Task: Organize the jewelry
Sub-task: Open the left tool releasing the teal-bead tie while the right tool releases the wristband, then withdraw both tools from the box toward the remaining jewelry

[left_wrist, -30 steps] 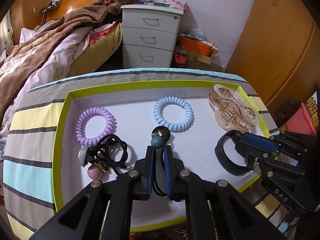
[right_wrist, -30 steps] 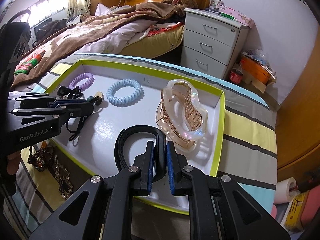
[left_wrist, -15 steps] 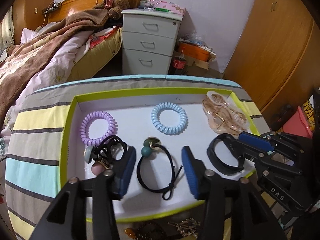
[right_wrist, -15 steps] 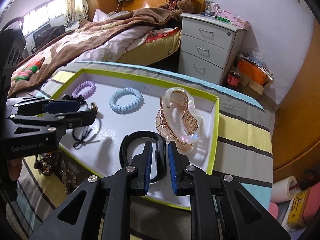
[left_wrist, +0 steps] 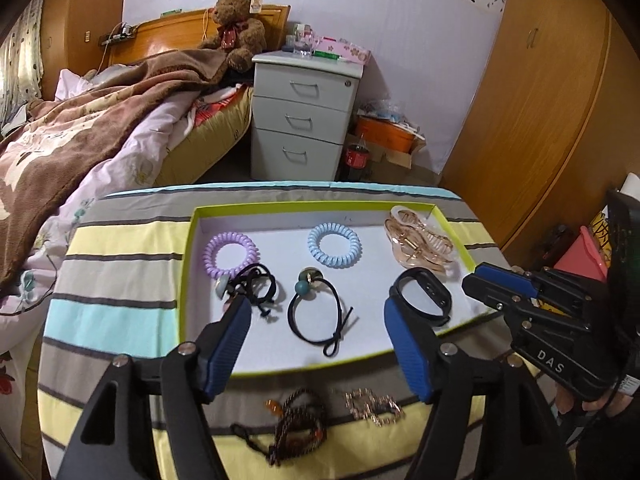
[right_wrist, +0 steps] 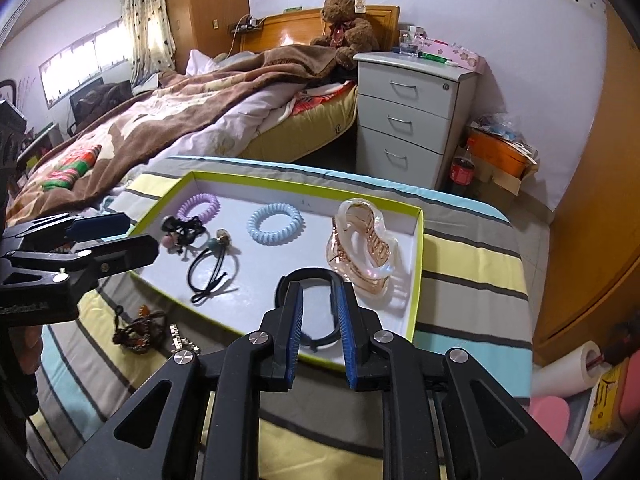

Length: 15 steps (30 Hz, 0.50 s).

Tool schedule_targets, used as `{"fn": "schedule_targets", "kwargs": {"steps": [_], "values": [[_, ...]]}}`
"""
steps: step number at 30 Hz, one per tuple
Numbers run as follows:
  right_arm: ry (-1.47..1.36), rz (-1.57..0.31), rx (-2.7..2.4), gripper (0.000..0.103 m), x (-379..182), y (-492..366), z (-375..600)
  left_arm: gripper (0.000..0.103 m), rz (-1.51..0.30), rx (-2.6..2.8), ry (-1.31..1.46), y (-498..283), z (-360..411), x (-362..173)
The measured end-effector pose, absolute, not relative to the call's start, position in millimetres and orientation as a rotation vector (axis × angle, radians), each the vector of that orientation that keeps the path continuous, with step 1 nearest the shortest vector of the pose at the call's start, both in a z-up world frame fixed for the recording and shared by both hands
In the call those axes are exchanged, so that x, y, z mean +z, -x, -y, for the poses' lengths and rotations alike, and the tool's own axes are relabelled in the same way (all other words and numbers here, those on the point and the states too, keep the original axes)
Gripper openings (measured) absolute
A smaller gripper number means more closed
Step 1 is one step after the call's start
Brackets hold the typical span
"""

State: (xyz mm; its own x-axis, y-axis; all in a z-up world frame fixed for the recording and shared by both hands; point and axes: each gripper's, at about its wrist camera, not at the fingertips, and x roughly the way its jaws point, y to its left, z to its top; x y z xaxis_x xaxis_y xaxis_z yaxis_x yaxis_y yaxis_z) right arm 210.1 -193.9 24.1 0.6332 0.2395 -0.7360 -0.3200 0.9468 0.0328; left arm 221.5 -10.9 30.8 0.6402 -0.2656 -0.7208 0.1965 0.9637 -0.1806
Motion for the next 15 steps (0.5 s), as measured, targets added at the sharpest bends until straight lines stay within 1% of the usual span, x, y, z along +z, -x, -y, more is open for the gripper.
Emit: {"fn": "schedule_targets", "kwargs": {"steps": [1, 2, 3, 9, 15], "values": [[0.097, -0.821, 0.322, 0.031, 26, -207, 194, 0.072, -0.83, -0.264, 0.09, -217, 9, 33], [0.087, -0.815, 0.327, 0.036, 27, -204, 194, 0.073, -0.823, -0.261, 0.093, -212, 6, 35], [0.077, -0.809, 0.339, 0.037, 29, -198, 194, 0.074, -0.816, -0.261, 0.099, -207, 3, 36], [0.055, -0.796, 0.371, 0.037, 28, -177, 189, 0.081, -0.787, -0.228, 0.137, -180, -20, 42], [0.072, -0.823, 0.454, 0.037, 14, -164, 168, 0.083, -0.782, -0.178, 0.2, -156, -50, 35]]}}
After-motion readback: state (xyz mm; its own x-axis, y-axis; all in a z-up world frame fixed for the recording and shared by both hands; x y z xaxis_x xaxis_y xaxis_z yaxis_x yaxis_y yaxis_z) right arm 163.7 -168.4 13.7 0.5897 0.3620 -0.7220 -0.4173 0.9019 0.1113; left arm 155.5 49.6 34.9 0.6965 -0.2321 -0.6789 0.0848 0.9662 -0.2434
